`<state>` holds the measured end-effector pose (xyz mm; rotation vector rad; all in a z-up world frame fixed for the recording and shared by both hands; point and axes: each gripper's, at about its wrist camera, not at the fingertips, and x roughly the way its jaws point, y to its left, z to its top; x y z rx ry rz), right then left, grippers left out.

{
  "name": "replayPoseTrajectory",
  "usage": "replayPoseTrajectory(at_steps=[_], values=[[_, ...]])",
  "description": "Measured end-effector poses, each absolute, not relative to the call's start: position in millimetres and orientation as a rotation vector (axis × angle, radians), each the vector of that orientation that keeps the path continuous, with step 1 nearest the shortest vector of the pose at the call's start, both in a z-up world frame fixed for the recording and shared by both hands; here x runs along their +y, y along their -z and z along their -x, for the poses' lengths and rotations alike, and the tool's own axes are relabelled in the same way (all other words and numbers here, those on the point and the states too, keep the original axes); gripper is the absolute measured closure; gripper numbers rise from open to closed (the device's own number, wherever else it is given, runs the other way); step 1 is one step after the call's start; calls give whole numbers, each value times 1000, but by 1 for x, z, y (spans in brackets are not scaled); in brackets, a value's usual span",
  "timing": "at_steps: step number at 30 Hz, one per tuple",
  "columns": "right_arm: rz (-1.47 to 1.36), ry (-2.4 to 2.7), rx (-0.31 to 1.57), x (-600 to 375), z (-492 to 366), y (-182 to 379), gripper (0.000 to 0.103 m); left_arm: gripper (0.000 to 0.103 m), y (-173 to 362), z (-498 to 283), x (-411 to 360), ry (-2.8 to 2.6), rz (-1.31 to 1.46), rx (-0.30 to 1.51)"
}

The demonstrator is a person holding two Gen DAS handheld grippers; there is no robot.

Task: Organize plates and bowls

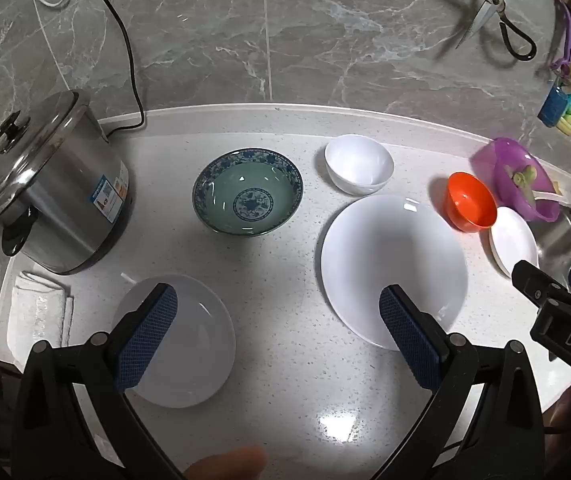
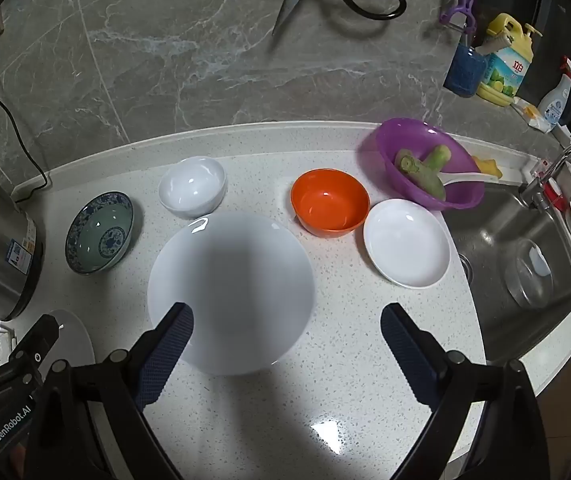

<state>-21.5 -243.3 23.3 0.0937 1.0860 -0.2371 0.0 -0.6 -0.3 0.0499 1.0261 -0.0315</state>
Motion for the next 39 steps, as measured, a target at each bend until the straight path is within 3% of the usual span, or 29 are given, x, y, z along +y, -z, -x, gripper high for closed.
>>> replayPoseTrajectory(at_steps=[39], values=[[-84,242,1090,-243,20,-23,6,1,4,-1,-1,33,-50,1032]])
